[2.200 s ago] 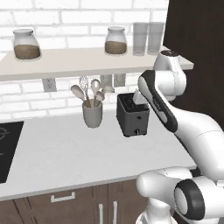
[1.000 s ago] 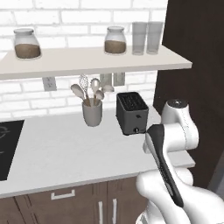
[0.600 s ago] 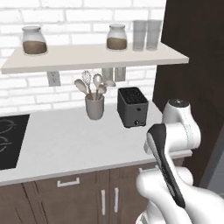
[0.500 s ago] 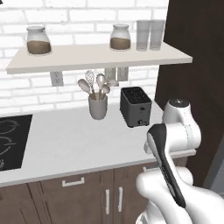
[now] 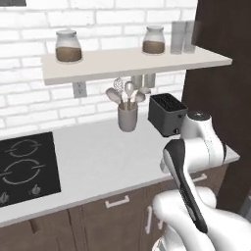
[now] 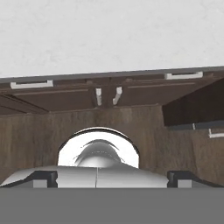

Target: Take a straw from the drawer in front and place it inside the glass cup on the dining counter.

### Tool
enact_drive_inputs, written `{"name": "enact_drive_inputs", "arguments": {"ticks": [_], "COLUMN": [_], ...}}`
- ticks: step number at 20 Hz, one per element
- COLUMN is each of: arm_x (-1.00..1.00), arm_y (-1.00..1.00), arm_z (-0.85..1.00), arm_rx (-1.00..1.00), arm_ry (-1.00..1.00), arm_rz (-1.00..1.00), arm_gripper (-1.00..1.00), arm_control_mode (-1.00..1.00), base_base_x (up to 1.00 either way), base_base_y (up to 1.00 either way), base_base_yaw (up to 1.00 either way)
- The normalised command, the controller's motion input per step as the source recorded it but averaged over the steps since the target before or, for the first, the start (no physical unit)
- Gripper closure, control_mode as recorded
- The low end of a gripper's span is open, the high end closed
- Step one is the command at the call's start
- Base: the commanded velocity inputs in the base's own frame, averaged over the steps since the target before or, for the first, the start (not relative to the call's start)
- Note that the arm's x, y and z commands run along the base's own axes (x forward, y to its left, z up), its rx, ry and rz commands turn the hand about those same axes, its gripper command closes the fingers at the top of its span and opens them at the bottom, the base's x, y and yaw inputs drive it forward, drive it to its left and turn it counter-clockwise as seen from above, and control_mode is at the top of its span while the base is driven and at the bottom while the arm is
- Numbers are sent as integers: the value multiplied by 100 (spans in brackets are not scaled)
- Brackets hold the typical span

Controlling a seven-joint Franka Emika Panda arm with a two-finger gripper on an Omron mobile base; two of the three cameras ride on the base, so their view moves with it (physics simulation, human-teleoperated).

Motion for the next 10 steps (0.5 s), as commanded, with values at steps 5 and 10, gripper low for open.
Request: {"name": "enact_drive_inputs", "arguments": {"ticks": [5,10], "arm_x": [0,0], "arm_y": [0,0], "arm_z": [0,0], "arm_rx": [0,0], "arm_ry": [0,0], "arm_rz": [0,0], "arm_gripper": [-100,-100], "arm_control_mode": [100,100], "base_base_x": [-36,-41], "base_base_y": [47,34], "base_base_yaw": [-37,-39]}}
